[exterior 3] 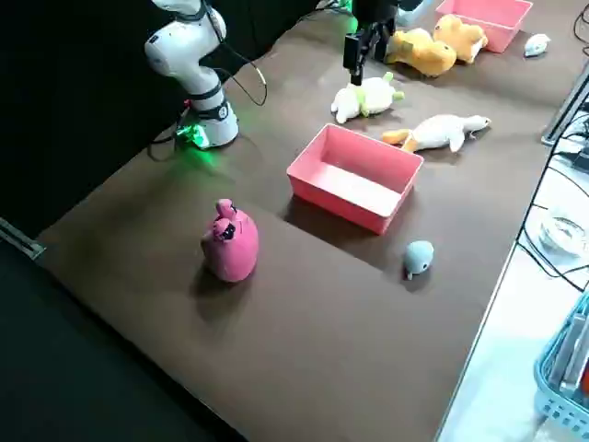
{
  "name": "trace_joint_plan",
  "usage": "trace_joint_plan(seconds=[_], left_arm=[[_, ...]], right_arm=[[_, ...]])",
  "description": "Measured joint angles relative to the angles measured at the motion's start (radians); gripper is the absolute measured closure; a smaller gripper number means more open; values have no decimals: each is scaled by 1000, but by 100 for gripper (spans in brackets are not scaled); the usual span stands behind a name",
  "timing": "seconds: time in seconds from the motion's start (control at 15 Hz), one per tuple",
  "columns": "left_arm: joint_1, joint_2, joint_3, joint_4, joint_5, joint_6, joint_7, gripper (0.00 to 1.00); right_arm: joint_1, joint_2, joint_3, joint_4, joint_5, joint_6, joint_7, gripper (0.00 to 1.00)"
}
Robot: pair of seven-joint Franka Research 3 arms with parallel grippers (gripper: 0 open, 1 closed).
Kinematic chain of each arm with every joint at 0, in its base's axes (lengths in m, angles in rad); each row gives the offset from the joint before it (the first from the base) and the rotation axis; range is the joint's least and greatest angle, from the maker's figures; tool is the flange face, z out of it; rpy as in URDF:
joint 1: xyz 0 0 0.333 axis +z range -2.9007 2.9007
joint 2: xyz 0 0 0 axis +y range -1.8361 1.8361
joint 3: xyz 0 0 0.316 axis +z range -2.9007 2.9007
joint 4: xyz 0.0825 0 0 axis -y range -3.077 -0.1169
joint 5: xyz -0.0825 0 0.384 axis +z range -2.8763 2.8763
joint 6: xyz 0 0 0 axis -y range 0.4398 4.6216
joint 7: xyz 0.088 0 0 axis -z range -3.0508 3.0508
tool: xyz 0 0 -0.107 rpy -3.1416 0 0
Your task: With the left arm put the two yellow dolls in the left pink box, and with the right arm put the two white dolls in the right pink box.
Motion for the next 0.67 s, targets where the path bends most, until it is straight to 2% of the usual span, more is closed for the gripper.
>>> trace_joint_plan(seconds=[0.67], left_arm=[[0,3,1,-2,0,-17,0,1]], right_arm=[[1,1,3,0,0,0,0,0]])
